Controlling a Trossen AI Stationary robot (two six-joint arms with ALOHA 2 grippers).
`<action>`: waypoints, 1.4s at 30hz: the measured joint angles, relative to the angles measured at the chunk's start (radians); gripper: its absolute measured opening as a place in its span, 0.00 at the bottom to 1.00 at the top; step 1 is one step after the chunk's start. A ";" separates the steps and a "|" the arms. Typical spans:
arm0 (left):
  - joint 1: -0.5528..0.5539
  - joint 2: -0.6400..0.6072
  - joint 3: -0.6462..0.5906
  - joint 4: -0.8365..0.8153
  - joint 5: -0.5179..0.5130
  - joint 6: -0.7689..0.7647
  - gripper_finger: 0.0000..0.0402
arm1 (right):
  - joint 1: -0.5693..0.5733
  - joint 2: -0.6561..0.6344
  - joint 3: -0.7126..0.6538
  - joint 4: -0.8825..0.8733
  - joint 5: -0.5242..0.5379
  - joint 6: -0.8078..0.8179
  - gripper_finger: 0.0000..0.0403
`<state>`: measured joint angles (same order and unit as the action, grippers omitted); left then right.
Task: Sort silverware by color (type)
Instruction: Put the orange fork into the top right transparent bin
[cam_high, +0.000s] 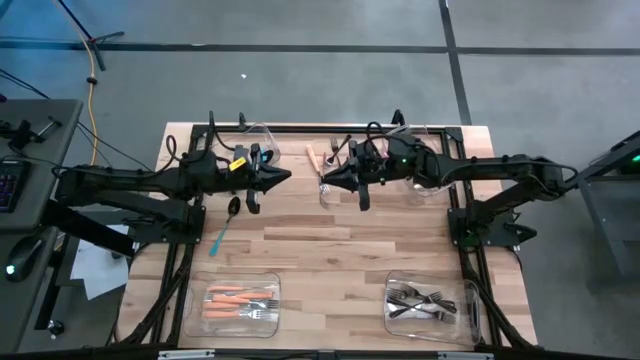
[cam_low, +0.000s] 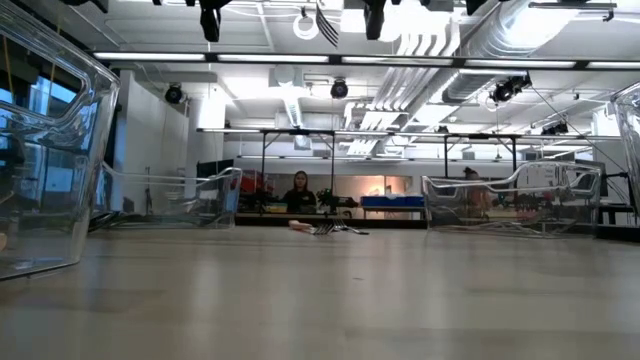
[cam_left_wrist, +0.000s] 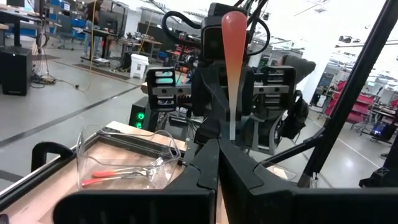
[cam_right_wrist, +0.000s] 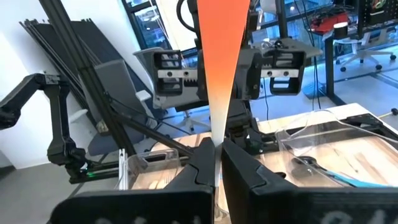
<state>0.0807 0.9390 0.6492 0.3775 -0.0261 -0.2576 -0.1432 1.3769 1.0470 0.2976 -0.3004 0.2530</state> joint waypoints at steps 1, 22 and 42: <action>0.000 0.000 0.000 0.000 0.000 0.000 0.00 | 0.000 0.000 0.000 0.002 0.000 0.000 0.00; 0.000 0.000 0.000 0.000 -0.003 0.000 0.00 | -0.012 -0.010 -0.001 -0.033 -0.042 0.008 0.00; 0.000 0.000 0.000 -0.044 -0.036 0.000 0.00 | -0.216 -0.254 -0.001 -0.682 0.144 -0.105 0.00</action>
<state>0.0807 0.9394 0.6495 0.3336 -0.0620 -0.2577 -0.3594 1.1233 1.0458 -0.3846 -0.1566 0.1483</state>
